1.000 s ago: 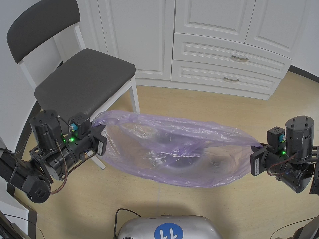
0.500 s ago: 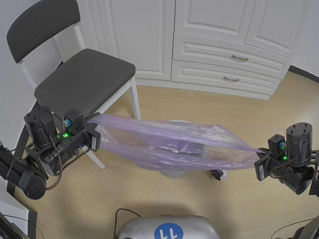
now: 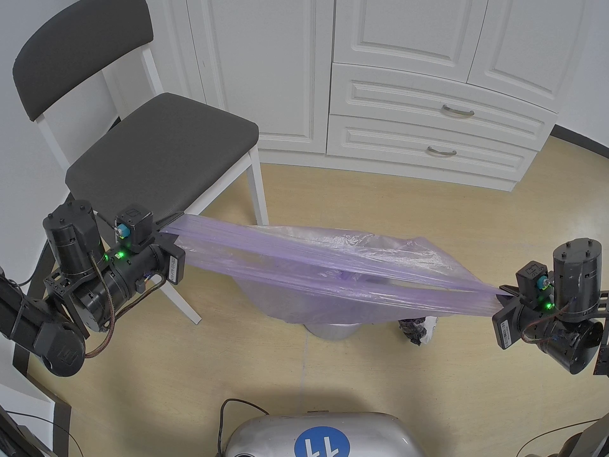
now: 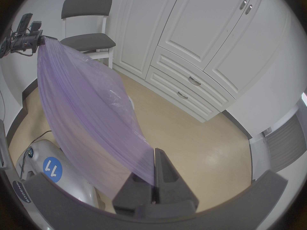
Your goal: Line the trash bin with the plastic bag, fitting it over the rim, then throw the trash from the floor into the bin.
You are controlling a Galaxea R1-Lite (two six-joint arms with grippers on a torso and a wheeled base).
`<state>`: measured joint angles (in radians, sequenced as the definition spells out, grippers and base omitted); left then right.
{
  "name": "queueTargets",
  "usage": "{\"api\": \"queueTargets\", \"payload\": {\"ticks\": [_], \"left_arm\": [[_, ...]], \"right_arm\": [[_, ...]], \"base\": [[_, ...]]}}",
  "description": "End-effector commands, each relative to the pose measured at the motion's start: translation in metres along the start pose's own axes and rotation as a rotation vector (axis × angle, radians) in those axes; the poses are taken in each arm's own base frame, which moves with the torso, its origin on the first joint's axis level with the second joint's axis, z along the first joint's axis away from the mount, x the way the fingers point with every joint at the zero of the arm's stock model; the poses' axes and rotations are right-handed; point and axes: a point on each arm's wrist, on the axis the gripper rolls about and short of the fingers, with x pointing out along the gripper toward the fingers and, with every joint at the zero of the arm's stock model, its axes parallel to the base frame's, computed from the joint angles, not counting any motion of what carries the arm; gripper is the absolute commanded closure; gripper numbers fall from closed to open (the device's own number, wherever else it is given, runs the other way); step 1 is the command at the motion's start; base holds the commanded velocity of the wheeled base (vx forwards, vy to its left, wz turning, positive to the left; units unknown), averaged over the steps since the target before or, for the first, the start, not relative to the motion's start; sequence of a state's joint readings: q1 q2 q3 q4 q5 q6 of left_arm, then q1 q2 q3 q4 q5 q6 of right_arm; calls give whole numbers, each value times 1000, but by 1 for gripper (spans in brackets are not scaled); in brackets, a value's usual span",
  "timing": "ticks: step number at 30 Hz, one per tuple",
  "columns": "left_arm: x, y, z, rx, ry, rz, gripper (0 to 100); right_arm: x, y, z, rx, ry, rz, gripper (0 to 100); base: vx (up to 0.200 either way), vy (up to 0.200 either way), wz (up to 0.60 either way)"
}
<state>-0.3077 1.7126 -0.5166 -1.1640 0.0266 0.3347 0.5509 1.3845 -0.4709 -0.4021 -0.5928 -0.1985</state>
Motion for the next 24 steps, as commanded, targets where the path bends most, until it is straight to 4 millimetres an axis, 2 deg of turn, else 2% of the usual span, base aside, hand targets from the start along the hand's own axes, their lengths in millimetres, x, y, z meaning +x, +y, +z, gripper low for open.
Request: {"api": "queueTargets", "payload": {"ticks": [1,15,24], "left_arm": [[0,3,-1,1,3,16,100],[2,3,1,1,-4,16,100],[22,-31,3,-3,-110,-51,100]], "right_arm": [[0,-4,-1,-5,7,-19,100],[3,-6,0,-1,4,-29,100],[14,3,12,86,-141,-40,100]], "base": [[0,0,0],[0,0,0],[0,0,0]]}}
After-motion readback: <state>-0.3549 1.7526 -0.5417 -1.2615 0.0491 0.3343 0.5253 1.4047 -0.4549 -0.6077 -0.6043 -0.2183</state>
